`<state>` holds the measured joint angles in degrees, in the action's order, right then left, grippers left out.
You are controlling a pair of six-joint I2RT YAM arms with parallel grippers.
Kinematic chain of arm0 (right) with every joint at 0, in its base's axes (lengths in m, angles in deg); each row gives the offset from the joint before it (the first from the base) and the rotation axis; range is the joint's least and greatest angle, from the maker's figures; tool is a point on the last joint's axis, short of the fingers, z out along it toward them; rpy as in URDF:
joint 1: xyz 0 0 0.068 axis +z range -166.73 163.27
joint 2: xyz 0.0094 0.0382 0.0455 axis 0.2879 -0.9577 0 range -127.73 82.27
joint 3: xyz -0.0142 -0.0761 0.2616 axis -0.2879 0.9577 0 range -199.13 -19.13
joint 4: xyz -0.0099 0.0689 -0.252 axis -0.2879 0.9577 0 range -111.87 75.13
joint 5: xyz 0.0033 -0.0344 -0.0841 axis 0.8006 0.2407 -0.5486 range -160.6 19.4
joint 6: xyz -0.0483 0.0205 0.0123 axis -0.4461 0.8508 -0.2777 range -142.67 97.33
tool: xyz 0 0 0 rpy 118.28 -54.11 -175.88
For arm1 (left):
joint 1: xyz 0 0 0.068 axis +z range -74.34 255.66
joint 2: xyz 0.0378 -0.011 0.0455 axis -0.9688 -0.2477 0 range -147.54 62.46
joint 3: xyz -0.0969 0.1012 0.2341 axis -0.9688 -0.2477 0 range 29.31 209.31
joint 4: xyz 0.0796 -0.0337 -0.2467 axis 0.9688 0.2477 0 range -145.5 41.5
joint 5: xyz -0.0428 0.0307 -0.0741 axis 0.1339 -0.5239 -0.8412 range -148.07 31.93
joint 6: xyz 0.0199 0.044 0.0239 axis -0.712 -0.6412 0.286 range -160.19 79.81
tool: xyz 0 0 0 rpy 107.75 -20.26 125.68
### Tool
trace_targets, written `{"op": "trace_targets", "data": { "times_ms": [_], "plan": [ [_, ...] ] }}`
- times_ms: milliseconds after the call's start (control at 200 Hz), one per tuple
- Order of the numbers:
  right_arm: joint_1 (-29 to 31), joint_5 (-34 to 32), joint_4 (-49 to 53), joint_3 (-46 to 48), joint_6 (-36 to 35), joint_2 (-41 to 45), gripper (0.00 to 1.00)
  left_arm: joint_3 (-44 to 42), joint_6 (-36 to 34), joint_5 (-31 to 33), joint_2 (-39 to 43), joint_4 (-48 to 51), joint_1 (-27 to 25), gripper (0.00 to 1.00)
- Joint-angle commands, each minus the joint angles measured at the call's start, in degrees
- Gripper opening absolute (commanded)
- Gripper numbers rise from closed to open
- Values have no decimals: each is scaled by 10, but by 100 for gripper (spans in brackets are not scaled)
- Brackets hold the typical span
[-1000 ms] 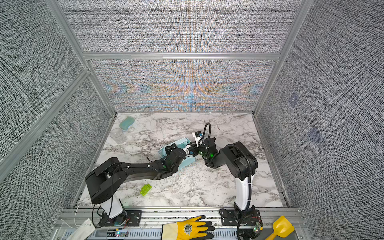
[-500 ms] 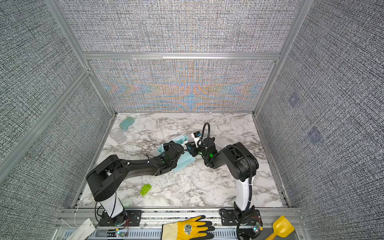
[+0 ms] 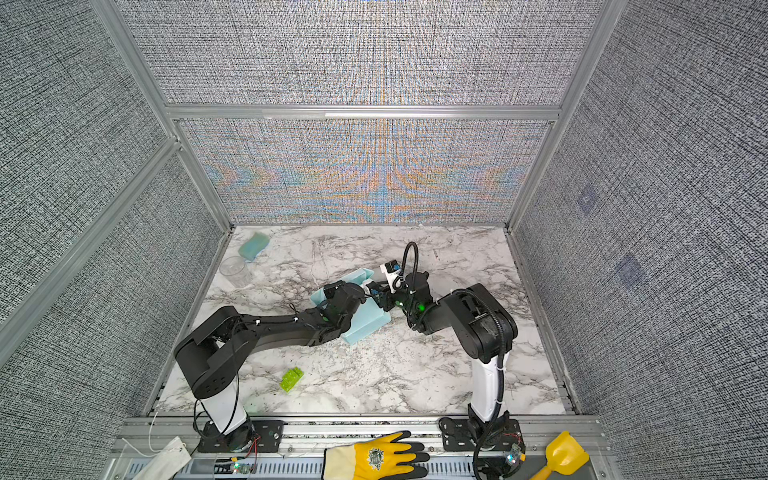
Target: Fold the paper box
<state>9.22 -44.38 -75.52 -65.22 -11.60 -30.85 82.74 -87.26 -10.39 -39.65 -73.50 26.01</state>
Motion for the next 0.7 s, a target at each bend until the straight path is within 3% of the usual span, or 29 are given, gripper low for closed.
{"op": "trace_targets", "data": {
  "times_ms": [0,450,695],
  "plan": [
    [-2,-9,9,-5,3,2,50,9,19,-15,-3,20,7,0],
    [-9,-23,37,-29,9,-2,51,24,22,-24,-20,33,12,0],
    [-7,-80,25,-34,34,-6,51,26,28,-28,-18,40,14,0]
  ]
}}
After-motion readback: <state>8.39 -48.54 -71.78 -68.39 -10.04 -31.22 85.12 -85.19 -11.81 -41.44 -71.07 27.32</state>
